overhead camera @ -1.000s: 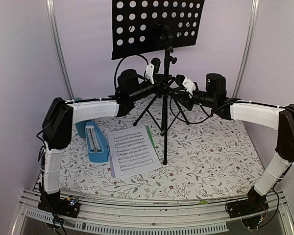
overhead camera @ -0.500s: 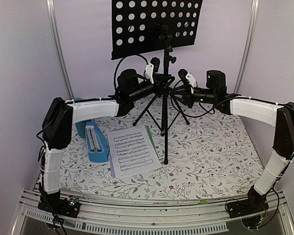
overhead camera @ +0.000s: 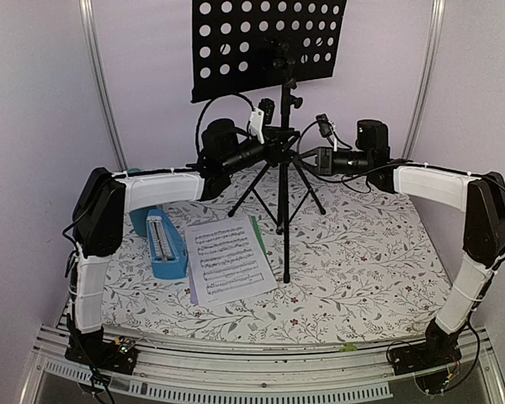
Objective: Set up the instrument practice props
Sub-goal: Screw the knob on the music stand.
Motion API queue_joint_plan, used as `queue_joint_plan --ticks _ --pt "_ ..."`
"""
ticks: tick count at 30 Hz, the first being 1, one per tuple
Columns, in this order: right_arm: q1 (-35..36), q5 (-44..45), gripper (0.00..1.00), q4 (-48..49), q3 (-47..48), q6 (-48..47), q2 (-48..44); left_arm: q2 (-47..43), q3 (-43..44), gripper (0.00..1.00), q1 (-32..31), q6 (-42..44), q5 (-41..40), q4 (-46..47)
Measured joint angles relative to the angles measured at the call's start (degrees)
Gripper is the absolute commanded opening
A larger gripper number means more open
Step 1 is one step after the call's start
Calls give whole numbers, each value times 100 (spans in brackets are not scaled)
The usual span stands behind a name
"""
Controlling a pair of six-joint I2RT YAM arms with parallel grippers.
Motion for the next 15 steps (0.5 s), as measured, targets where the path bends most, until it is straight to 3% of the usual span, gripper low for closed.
queue_joint_plan --ticks 7,15 --pt "-111 -498 0 638 -138 2083 146 0 -9 0 -4 -11 -15 13" --pt "-146 -990 0 1604 -450 5075 289 -9 -173 0 17 39 4 269"
